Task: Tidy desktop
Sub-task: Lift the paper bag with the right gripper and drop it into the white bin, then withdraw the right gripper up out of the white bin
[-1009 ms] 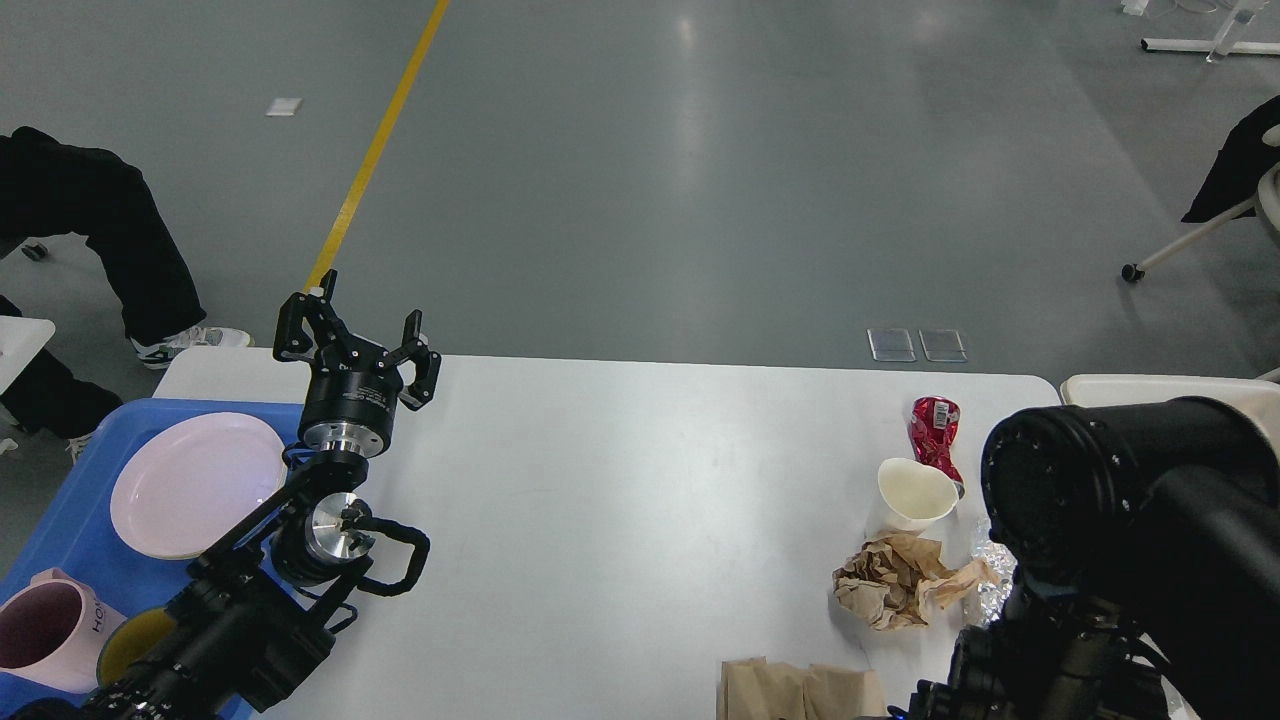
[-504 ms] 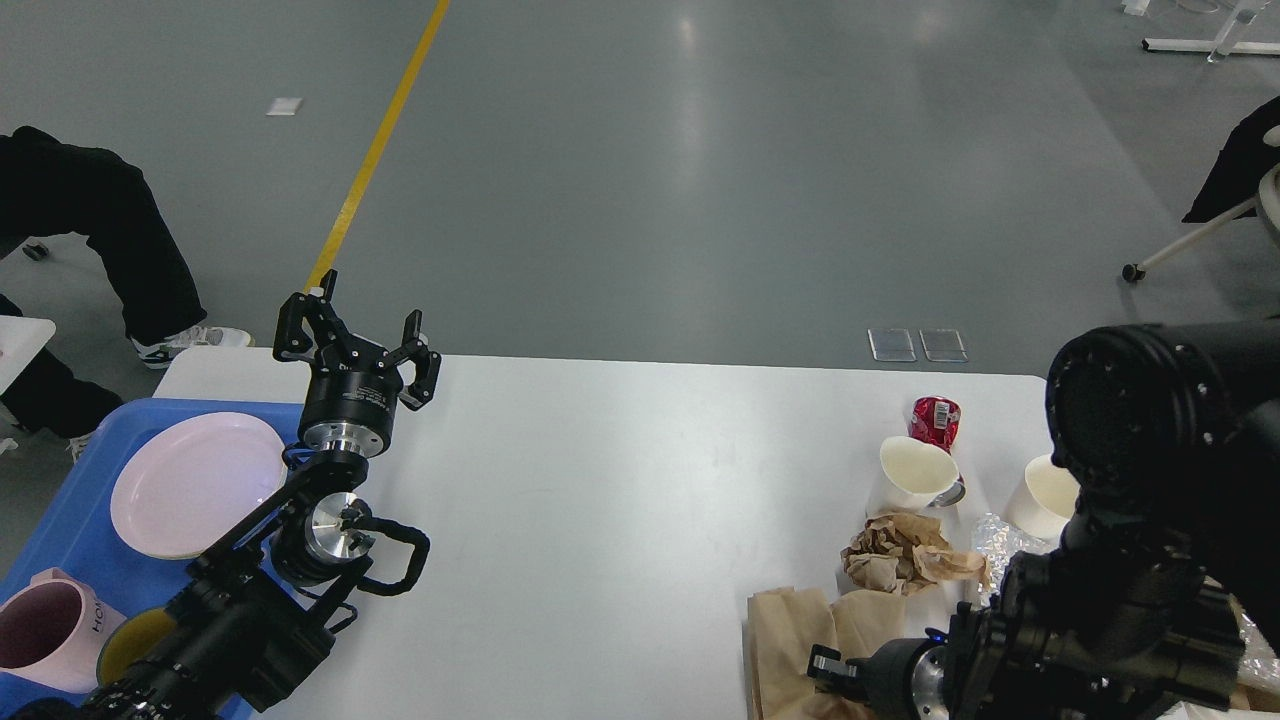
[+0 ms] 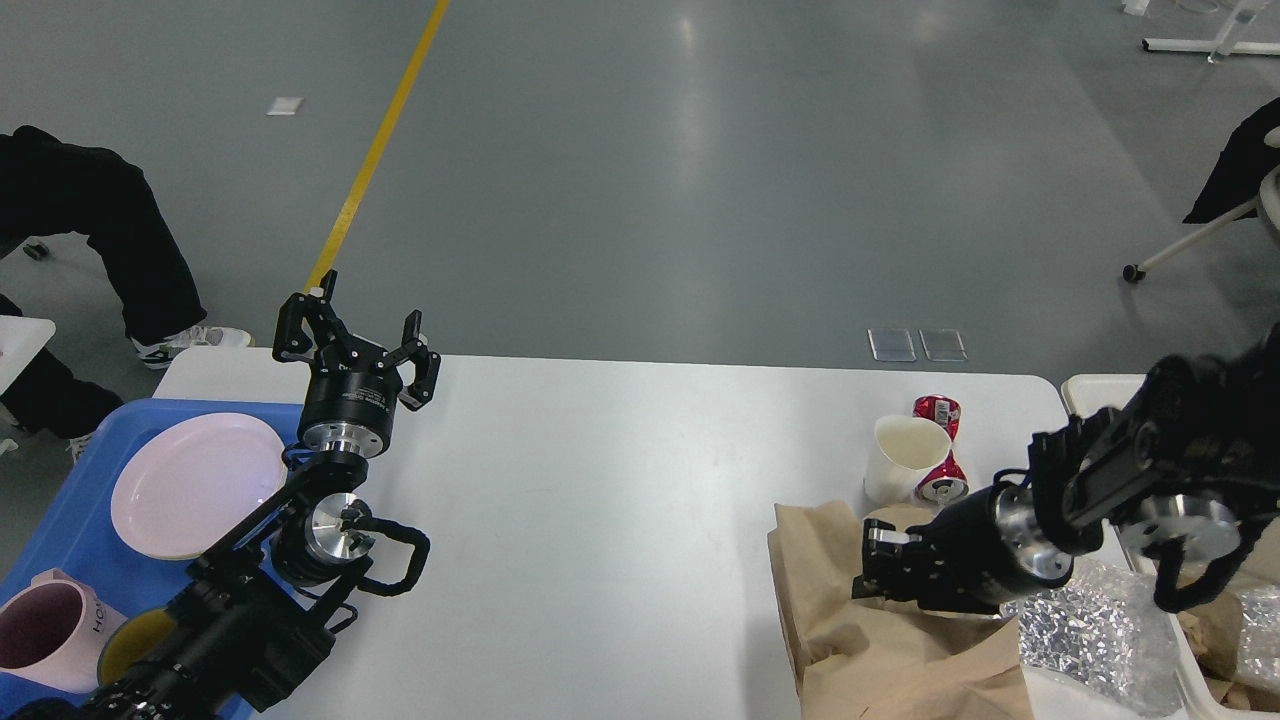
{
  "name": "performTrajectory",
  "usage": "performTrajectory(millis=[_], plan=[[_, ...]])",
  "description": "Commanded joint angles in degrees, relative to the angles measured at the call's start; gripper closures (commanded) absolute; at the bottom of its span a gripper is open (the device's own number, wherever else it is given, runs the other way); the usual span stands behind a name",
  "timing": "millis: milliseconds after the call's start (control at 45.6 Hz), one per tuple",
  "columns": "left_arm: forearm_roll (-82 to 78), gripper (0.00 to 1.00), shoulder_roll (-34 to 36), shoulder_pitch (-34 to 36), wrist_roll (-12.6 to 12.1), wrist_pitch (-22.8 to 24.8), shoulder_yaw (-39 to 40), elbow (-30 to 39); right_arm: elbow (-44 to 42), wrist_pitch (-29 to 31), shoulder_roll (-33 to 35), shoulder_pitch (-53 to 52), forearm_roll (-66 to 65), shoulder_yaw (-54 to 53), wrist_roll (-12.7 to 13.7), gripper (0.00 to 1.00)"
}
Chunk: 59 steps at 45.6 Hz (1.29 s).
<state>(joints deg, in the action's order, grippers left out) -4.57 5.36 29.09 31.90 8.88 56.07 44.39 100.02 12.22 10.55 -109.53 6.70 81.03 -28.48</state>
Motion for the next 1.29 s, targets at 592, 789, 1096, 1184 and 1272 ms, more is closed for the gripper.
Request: performTrajectory(millis=[592, 789, 1096, 1184, 1272], plan=[[0.0, 0.04, 0.0, 0.0, 0.0, 0.0, 0.0, 0.0, -11.2, 10.1, 11.2, -21.0, -14.2, 15.7, 1.0, 1.0], [0.0, 0.04, 0.0, 0.0, 0.0, 0.0, 0.0, 0.0, -28.6, 2.3, 17.8, -1.4, -6.2, 20.6, 1.6, 1.0], [0.0, 0.04, 0.0, 0.0, 0.0, 0.0, 0.0, 0.0, -48.1, -12.3, 21.6, 28.6, 14.8, 20.8, 6.9, 1.0], [0.0, 0.04, 0.0, 0.0, 0.0, 0.0, 0.0, 0.0, -57.8, -18.8, 21.9, 41.4, 24.0, 20.3, 10.1, 1.0], [0.0, 0.04, 0.0, 0.0, 0.0, 0.0, 0.0, 0.0, -65.5, -21.3, 22.6, 50.2, 29.8, 19.3, 11.9, 1.0]])
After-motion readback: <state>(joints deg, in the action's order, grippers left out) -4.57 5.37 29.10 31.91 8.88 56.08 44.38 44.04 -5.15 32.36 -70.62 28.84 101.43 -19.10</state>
